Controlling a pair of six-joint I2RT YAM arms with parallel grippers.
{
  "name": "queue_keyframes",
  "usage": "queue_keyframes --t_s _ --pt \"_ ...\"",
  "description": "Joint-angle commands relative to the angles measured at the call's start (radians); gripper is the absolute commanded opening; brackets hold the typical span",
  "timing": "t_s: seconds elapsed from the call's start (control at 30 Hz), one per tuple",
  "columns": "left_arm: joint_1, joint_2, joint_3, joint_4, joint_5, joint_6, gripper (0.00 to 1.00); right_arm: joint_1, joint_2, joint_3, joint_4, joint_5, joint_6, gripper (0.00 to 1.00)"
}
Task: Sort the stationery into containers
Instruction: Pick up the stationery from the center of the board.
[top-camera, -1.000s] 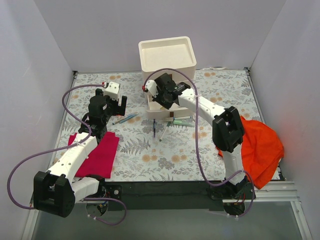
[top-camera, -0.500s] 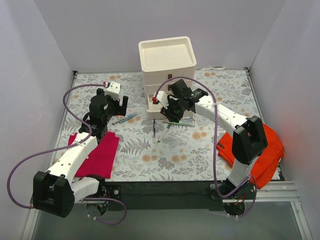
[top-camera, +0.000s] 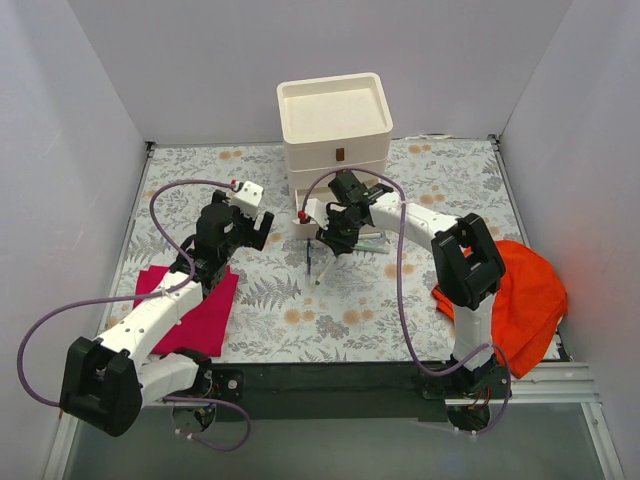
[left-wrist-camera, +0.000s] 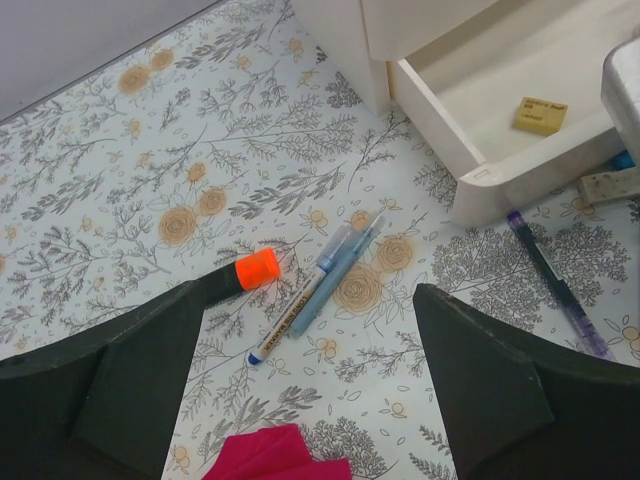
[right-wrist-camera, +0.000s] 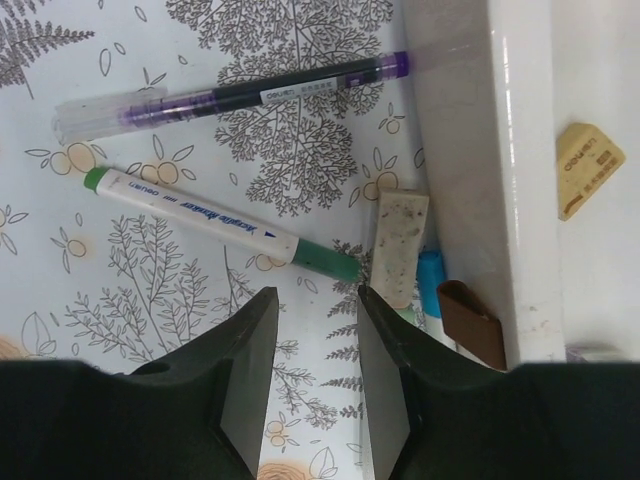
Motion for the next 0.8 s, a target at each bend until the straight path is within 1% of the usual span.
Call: queue_keyframes --t_s 0.0,0.13,0.4,0.7,0.77 --pt "-0.002 -0.029 -0.019 0.000 -0.027 0.009 0.87 -0.012 0.015 0.055 0.053 -0.007 -0.031 0.47" --pt "-0.002 -0.022 -0.022 -0.005 -0.023 0.005 0.87 -0.012 0.041 0.072 0.067 0.002 -0.027 0.47" --pt "-0.004 -0.009 -0.028 -0.002 -0.019 -0.001 0.87 -0.015 0.110 0.119 0.067 0.022 -0.010 0.45" --pt "-0.004 0.006 -0.027 -0.002 -0.011 -0.010 0.87 -0.017 0.144 0.113 0.096 0.065 -0.016 0.45" --pt "-0.005 0.011 -0.025 -0.002 -0.008 -0.012 0.87 -0.017 0.150 0.103 0.104 0.074 -0.015 0.44"
